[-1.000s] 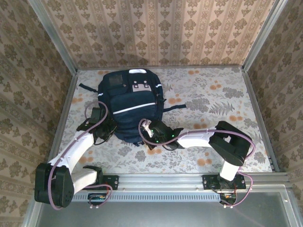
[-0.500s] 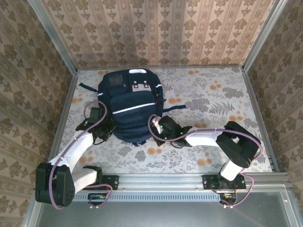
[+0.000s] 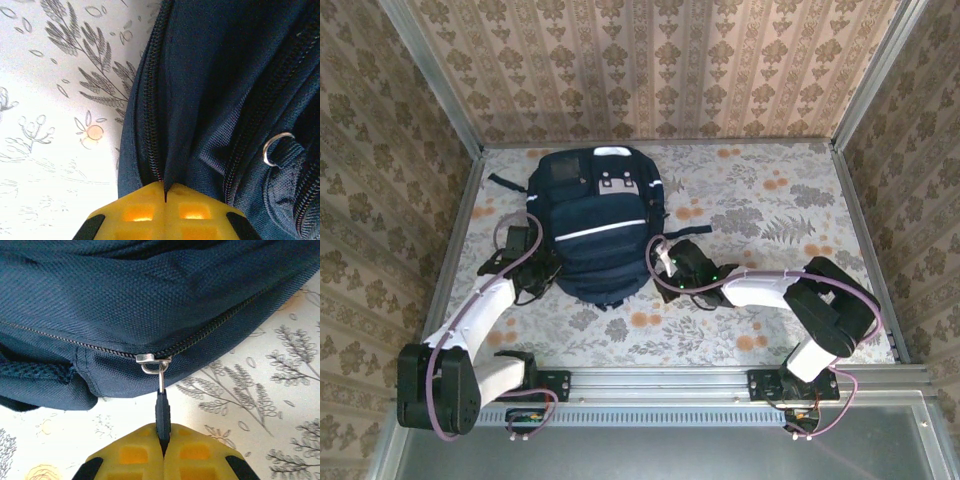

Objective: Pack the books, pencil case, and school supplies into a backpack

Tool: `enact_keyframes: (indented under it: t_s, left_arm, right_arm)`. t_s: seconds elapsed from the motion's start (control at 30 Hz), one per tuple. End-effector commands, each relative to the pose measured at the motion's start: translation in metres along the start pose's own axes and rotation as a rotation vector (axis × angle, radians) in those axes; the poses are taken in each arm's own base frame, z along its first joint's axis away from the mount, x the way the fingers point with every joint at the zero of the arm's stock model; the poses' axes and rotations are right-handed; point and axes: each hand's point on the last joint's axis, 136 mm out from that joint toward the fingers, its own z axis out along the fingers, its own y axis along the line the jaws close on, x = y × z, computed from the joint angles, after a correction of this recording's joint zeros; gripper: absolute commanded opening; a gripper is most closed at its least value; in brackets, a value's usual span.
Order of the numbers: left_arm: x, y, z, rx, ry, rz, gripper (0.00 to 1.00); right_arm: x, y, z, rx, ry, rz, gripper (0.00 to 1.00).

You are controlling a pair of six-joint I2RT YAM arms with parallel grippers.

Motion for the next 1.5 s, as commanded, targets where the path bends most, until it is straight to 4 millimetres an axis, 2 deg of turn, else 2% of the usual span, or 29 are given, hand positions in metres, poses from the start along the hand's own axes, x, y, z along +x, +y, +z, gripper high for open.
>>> enact_keyframes:
  t_s: [0.0, 0.13, 0.23, 0.33, 0.43, 0.57, 0.73, 0.8, 0.93, 1.03, 1.1, 1.37, 1.43, 1.47]
  left_arm:
    - [-0.024, 0.02, -0.013, -0.116, -0.078, 0.016, 0.0]
    - [-0.048, 0.037, -0.039, -0.191, -0.147, -0.035, 0.06]
    - [-0.063, 0.032, -0.06, -0.158, -0.203, -0.04, 0.19]
    - [-0.064, 0.024, -0.074, -0.118, -0.214, -0.03, 0.33]
    - [-0.048, 0.018, -0.069, -0.061, -0.143, -0.06, 0.41]
    - [-0.01, 0.012, -0.05, -0.008, -0.009, -0.101, 0.45]
    - [0.027, 0.009, -0.035, 0.022, 0.076, -0.125, 0.49]
    - [0.033, 0.009, -0.031, 0.026, 0.094, -0.139, 0.5]
    - [0.03, 0.008, -0.027, 0.023, 0.077, -0.137, 0.51]
    - [0.027, 0.008, -0.021, 0.017, 0.07, -0.134, 0.49]
    - [0.024, 0.008, -0.018, 0.012, 0.059, -0.132, 0.44]
    - [0.009, 0.008, -0.017, -0.015, 0.005, -0.097, 0.07]
    - [0.005, 0.01, -0.019, -0.018, -0.006, -0.099, 0.0]
    - [0.003, 0.011, -0.02, -0.018, -0.012, -0.102, 0.0]
  right_arm:
    - [-0.006, 0.03, 0.007, -0.064, 0.014, -0.082, 0.0]
    - [-0.013, 0.059, 0.02, -0.114, 0.018, -0.104, 0.0]
    - [-0.021, 0.082, 0.031, -0.159, 0.017, -0.101, 0.0]
    - [-0.027, 0.1, 0.043, -0.183, 0.021, -0.095, 0.0]
    - [-0.032, 0.112, 0.054, -0.199, 0.024, -0.079, 0.0]
    - [-0.036, 0.121, 0.065, -0.208, 0.032, -0.069, 0.0]
    - [-0.041, 0.124, 0.067, -0.215, 0.022, -0.06, 0.0]
    - [-0.042, 0.126, 0.066, -0.222, 0.019, -0.057, 0.0]
    - [-0.041, 0.126, 0.066, -0.225, 0.016, -0.053, 0.0]
    - [-0.039, 0.126, 0.065, -0.227, 0.016, -0.047, 0.0]
    - [-0.037, 0.125, 0.065, -0.226, 0.015, -0.048, 0.0]
    - [-0.029, 0.114, 0.059, -0.183, 0.023, -0.071, 0.0]
    - [-0.027, 0.11, 0.057, -0.166, 0.025, -0.077, 0.0]
    - [-0.026, 0.108, 0.056, -0.159, 0.025, -0.082, 0.0]
